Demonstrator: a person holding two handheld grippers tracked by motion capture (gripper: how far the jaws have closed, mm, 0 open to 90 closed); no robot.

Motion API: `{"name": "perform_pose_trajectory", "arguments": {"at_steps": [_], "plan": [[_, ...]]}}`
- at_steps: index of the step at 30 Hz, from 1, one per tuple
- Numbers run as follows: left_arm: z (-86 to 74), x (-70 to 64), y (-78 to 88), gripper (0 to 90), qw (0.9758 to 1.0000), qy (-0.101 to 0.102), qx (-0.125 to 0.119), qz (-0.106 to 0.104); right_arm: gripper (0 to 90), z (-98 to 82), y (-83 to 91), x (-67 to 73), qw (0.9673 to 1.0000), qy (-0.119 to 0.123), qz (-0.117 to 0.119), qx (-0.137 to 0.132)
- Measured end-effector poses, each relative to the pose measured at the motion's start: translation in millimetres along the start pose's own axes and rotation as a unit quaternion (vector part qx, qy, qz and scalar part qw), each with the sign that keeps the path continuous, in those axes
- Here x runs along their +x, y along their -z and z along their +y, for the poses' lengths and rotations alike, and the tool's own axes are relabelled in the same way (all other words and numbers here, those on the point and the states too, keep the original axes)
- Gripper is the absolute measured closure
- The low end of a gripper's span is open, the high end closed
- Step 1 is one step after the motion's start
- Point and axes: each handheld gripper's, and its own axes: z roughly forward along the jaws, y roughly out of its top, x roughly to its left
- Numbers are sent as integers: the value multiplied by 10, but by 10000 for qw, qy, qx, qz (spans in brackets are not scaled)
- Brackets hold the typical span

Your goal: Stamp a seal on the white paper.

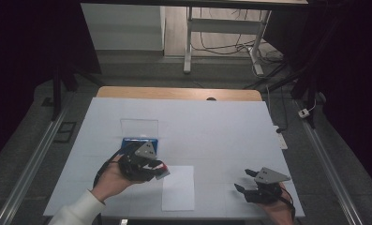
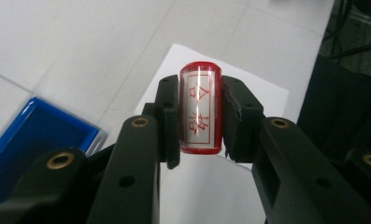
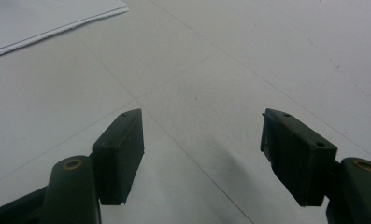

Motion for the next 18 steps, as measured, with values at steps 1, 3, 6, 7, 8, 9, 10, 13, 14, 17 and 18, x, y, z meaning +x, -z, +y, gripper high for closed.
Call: {"name": "perform_pose_trajectory", "arguments": {"at_steps": [1, 3, 6, 7, 8, 9, 10, 13, 14, 17, 18], "plan": [[3, -11, -14, 697, 10000, -14, 1, -21, 297, -1, -1, 0, 10000, -1, 0, 1], [6, -30, -43, 697, 10000, -25, 22, -44, 297, 0, -2, 0, 10000, 10, 7, 25], [7, -47, -81, 697, 9999, -44, 49, -86, 297, 0, -3, 1, 10000, 17, 5, 25], [7, -54, -92, 697, 9999, -43, 62, -98, 297, 0, -3, -1, 10000, 19, 6, 27], [7, -58, -104, 697, 9999, -59, 73, -112, 297, -2, -5, -2, 10000, 15, 13, 25], [6, -65, -117, 697, 9999, -50, 79, -125, 297, -3, -6, -3, 10000, 16, 6, 24], [5, -68, -130, 697, 9998, -56, 87, -149, 297, -4, -7, -4, 10000, 14, 6, 27], [7, -86, -186, 697, 9997, -51, 110, -217, 297, -4, -6, -4, 10000, 11, 6, 25], [12, -93, -206, 697, 9996, -62, 124, -226, 297, -4, -6, -3, 10000, 18, 7, 29], [35, -116, -265, 697, 9995, -91, 158, -262, 297, -5, -8, -2, 10000, 26, 1, 30], [46, -123, -285, 697, 9994, -110, 171, -272, 297, -5, -8, -2, 10000, 27, -1, 31]]}}
